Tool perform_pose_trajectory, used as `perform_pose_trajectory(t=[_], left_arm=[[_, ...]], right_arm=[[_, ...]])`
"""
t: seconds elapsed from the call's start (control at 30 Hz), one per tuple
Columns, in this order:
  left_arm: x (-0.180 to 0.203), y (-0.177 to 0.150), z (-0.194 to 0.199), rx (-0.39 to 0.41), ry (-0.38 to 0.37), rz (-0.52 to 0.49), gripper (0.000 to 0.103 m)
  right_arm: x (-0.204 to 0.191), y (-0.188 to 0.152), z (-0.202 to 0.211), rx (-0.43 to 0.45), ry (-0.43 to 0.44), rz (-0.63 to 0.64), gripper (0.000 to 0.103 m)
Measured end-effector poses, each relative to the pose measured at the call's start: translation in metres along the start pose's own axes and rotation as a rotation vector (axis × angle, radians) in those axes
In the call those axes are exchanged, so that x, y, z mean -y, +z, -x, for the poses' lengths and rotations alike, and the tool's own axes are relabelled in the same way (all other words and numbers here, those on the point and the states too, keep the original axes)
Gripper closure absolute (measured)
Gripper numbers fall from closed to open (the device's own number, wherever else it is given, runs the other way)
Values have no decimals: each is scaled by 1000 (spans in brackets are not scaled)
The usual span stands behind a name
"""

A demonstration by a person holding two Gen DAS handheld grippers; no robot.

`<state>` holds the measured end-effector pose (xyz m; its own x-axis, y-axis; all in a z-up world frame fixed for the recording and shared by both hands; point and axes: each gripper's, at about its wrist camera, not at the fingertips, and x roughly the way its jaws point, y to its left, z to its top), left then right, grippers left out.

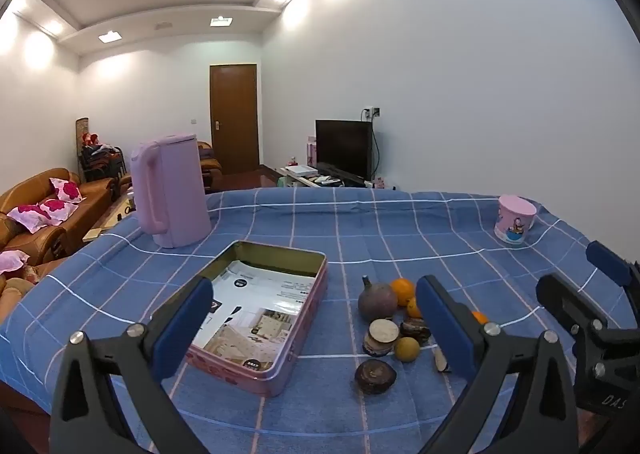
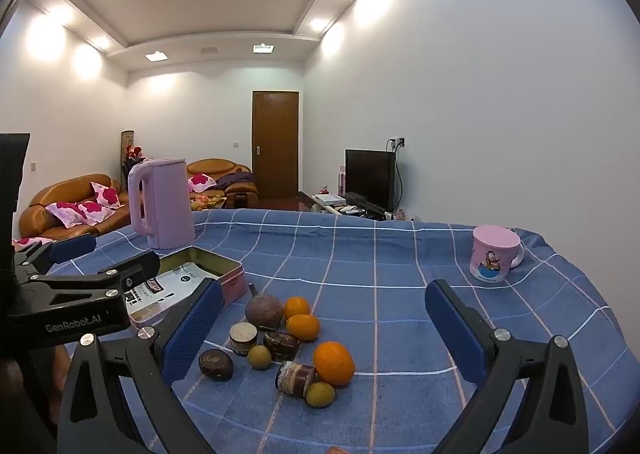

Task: Organize fruits

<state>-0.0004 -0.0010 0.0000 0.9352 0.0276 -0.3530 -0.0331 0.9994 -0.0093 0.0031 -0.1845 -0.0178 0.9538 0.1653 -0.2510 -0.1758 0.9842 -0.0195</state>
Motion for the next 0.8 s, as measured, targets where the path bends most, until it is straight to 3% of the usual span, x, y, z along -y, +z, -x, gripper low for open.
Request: perform_pose_trajectory(t=[0.23,0.27,0.3,0.8], left_arm=[[3,1,0,4,56,-9,0],[9,-3,2,3,-6,-26,0],[1,-4,-1,-1,-18,-10,0],[0,-7,-4,3,-9,-12,0]], right_arm=[[0,-1,0,7,-2,4,1],[0,-1,0,9,-1,5,1],[0,-1,0,9,-1,5,1],[-1,-2,1,8,5,4,1]])
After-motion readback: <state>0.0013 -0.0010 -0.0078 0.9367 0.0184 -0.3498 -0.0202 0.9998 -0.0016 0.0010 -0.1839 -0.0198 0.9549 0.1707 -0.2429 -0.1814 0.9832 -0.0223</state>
